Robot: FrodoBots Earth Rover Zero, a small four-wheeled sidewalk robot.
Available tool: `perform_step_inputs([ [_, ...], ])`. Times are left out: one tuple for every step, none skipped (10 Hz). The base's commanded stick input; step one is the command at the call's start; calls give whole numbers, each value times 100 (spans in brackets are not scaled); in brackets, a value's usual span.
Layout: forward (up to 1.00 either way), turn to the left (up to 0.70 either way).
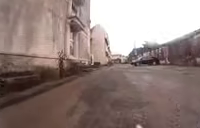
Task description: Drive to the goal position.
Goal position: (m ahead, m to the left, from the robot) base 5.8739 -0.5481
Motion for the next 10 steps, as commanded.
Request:
perform_step_inputs([
  [70, -17],
  [70, -17],
  [70, -17],
  [70, -17],
  [70, -17],
  [70, -17],
  [70, -17],
  [70, -17],
  [70, -17],
  [70, -17],
])
